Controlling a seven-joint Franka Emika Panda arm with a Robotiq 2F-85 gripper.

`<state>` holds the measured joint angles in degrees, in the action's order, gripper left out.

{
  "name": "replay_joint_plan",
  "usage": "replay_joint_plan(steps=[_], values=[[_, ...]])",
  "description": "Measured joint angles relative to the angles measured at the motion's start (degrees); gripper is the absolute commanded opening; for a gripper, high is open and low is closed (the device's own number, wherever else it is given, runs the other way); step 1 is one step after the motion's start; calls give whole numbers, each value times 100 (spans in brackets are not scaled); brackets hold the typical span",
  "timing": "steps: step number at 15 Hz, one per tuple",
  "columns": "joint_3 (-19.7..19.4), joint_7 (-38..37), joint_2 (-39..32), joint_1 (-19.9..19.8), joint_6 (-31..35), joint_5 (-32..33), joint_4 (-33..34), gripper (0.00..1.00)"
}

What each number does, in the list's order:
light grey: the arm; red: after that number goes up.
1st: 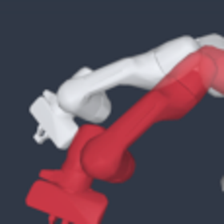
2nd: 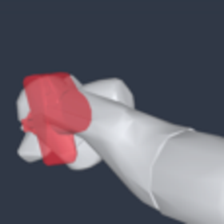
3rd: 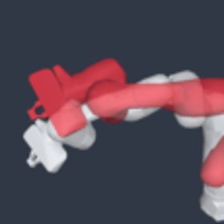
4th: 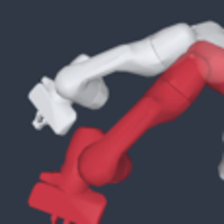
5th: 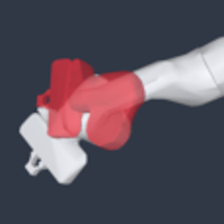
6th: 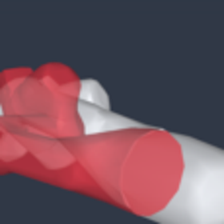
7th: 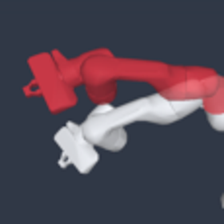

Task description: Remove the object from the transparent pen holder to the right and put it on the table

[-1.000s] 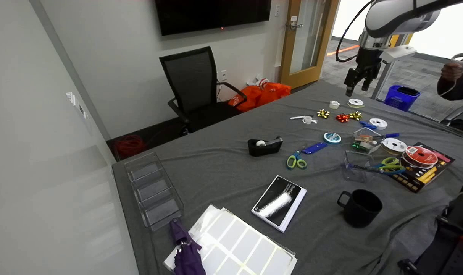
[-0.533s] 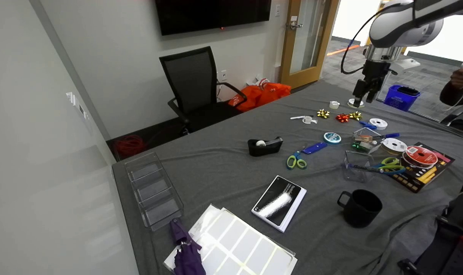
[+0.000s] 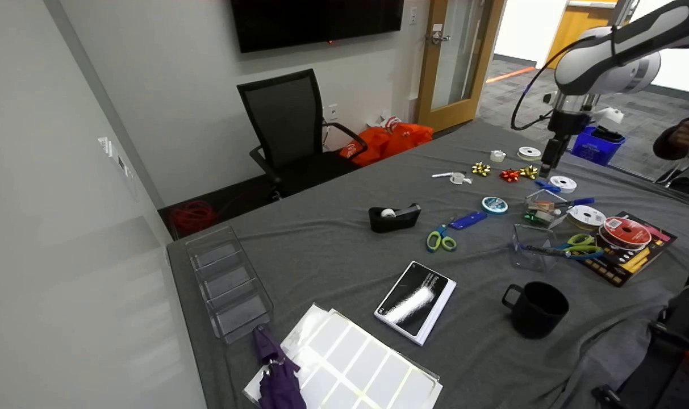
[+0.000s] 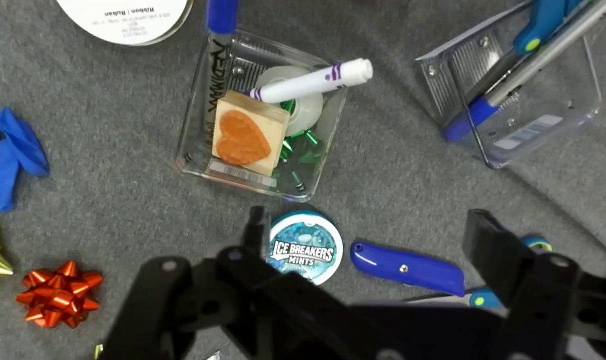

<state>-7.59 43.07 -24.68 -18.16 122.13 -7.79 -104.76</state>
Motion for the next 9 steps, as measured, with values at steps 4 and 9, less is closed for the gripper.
replay_joint_plan(steps=[4,9], values=[[97,769,-172,-94,440,-5,-210,100],[103,1231,-374,-96,1160,214,-389,100]])
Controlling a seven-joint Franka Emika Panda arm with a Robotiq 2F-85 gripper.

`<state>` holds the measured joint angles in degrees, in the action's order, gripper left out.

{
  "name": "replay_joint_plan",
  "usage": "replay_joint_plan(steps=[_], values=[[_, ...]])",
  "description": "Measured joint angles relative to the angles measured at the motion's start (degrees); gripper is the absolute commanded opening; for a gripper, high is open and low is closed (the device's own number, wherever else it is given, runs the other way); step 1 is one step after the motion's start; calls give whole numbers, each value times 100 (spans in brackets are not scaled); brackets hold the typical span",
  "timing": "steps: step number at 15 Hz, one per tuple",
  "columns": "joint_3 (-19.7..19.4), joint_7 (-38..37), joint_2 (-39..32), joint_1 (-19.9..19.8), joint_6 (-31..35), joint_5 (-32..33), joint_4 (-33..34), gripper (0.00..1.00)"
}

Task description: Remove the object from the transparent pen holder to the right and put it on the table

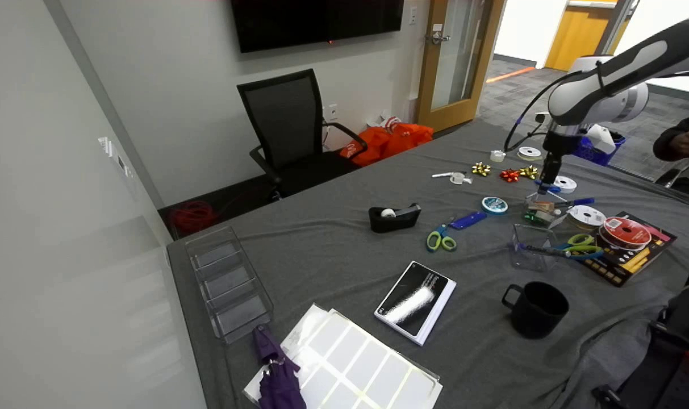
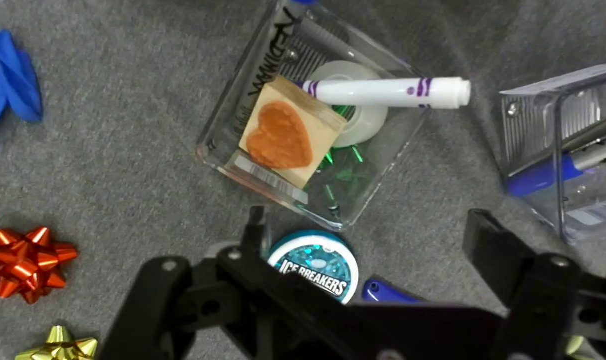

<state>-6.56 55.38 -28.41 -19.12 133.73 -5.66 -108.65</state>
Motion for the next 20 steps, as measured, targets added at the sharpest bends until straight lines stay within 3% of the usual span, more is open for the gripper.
replay_joint_plan(steps=[9,10,11,12,13,15,18,20], values=[[-25,186,-100,-94,871,553,-402,100],[-26,202,-108,-112,969,587,-452,81],[-27,226,-118,-130,1089,613,-506,81],[-27,247,-128,-147,1231,630,-560,72],[-27,265,-141,-163,1380,643,-613,68],[-27,284,-187,-185,1677,649,-687,69],[-18,292,-240,-207,2024,653,-795,89],[-3,292,-241,-215,2162,653,-883,92]])
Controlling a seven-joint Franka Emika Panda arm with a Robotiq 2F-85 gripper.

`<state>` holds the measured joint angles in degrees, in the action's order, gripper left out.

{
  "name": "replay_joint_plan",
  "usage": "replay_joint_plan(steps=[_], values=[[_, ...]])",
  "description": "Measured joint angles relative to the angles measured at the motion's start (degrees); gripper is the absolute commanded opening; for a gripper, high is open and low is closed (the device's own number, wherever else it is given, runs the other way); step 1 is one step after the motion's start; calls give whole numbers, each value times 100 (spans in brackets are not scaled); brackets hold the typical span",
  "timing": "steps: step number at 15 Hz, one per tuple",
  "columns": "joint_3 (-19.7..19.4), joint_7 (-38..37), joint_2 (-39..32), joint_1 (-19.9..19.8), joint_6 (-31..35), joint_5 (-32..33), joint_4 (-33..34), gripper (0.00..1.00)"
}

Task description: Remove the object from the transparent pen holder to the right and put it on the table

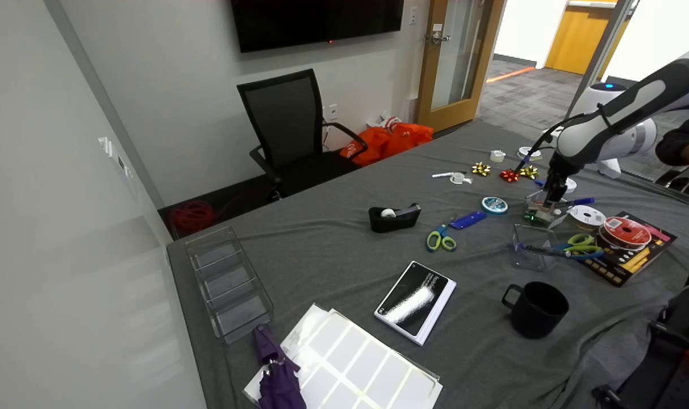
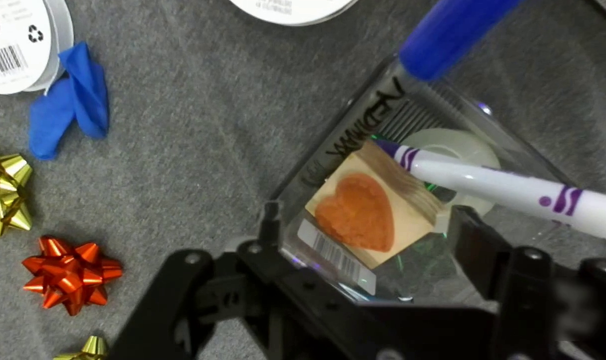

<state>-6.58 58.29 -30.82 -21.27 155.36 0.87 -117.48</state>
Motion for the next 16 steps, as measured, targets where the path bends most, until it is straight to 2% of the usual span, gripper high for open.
replay_joint_plan(steps=[4,5,6,7,9,11,14,16], values=[[51,23,5,-14,177,0,-162,82],[62,37,5,-18,242,0,-211,83],[72,59,7,-23,315,0,-260,79],[84,67,8,-29,402,1,-310,81],[112,88,10,-41,621,6,-410,53],[145,95,10,-49,835,18,-504,38],[217,95,9,-103,1062,56,-601,18],[289,95,10,-173,1149,69,-624,13]])
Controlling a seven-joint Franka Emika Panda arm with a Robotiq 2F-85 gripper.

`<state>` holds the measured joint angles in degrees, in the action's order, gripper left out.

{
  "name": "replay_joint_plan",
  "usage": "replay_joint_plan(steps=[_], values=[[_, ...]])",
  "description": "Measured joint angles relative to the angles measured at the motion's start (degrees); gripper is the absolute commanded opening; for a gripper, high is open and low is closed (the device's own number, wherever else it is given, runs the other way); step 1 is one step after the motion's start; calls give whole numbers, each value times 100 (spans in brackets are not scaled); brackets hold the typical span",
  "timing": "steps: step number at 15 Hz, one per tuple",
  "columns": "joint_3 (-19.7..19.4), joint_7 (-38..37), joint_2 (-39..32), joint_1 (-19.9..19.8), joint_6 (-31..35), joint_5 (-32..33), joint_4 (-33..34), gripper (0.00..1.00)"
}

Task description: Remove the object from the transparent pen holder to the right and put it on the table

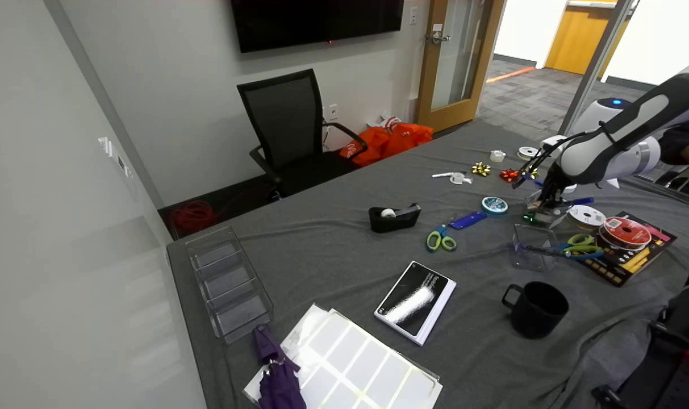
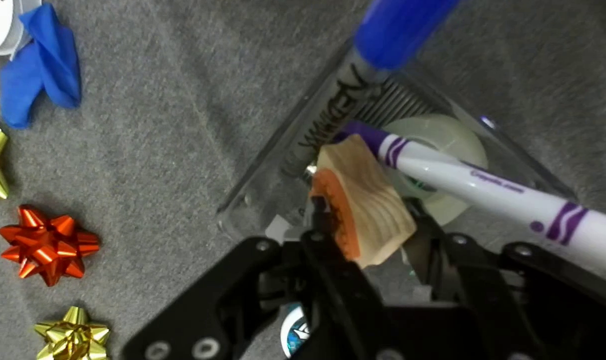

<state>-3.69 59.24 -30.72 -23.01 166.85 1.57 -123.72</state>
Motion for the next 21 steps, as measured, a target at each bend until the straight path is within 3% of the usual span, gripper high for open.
replay_joint_plan(steps=[2,9,15,21], values=[[70,0,0,-78,23,3,-1,4],[349,0,256,-369,-224,-18,0,7],[378,-6,968,-376,-1319,-300,3,7],[250,-55,1641,-245,-2871,-1068,11,7]])
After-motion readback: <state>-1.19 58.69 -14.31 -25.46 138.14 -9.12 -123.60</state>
